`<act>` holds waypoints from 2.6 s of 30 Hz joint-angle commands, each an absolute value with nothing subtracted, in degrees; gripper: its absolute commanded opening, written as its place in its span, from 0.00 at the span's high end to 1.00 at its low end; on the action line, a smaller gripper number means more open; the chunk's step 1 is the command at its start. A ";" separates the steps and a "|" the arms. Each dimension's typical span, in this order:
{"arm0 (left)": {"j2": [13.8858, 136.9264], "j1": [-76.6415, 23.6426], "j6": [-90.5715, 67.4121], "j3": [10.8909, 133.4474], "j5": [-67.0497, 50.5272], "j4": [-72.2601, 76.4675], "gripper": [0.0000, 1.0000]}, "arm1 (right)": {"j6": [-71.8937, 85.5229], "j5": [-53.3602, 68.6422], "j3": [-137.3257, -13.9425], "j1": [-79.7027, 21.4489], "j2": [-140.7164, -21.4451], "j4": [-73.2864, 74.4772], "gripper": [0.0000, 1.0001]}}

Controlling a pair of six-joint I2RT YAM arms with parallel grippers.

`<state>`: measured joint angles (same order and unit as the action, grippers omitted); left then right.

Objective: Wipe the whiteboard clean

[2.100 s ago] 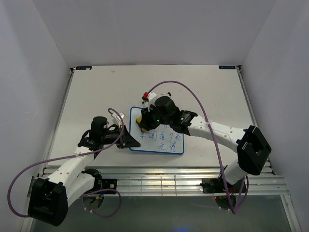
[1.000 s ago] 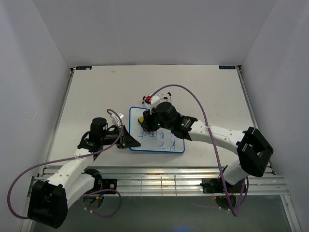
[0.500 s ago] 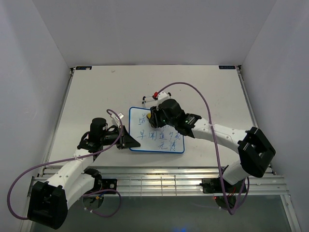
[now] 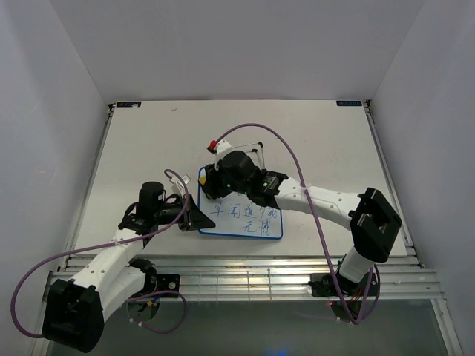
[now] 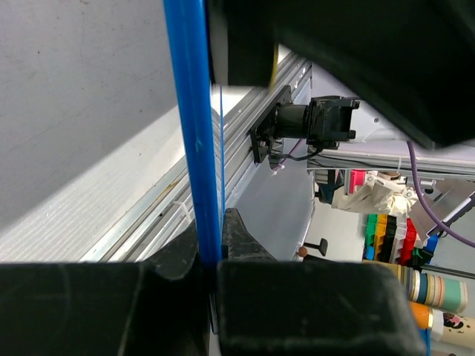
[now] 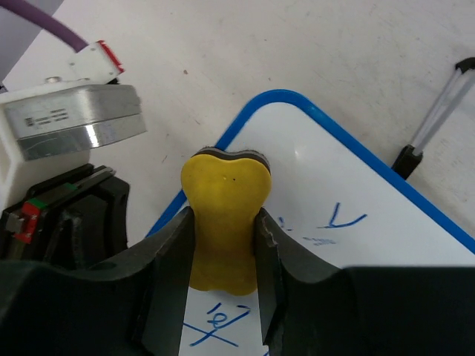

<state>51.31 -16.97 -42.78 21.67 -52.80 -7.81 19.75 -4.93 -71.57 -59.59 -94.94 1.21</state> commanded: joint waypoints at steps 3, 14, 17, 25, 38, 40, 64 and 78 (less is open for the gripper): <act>48.43 -17.31 -39.64 24.96 -60.64 -1.41 1.00 | 22.50 -10.45 -69.43 -54.68 -93.95 8.06 0.69; 47.72 -17.32 -40.17 24.61 -61.79 -0.44 1.00 | 25.14 -8.45 -74.88 -50.27 -97.11 15.04 0.70; 48.08 -17.31 -40.08 24.78 -61.88 -0.53 1.00 | 25.40 -6.07 -76.20 -51.06 -98.17 14.15 0.71; 47.90 -17.31 -39.90 25.05 -60.03 -0.44 1.00 | 28.04 2.02 -74.63 -54.84 -98.35 8.36 0.72; 46.58 -17.31 -40.34 26.98 -58.36 1.47 1.00 | 29.53 7.82 -48.91 -43.96 -87.38 -2.37 0.72; 46.67 -17.31 -40.60 26.98 -58.54 1.93 1.00 | 29.27 9.48 -45.63 -40.35 -85.88 -3.25 0.72; 47.11 -17.31 -40.87 26.72 -61.26 5.01 1.00 | 30.32 7.56 -58.10 -52.38 -91.05 -3.78 0.72; 44.92 -17.31 -43.15 26.28 -63.02 6.68 1.00 | 27.43 -4.66 -43.95 -42.72 -82.97 -4.66 0.73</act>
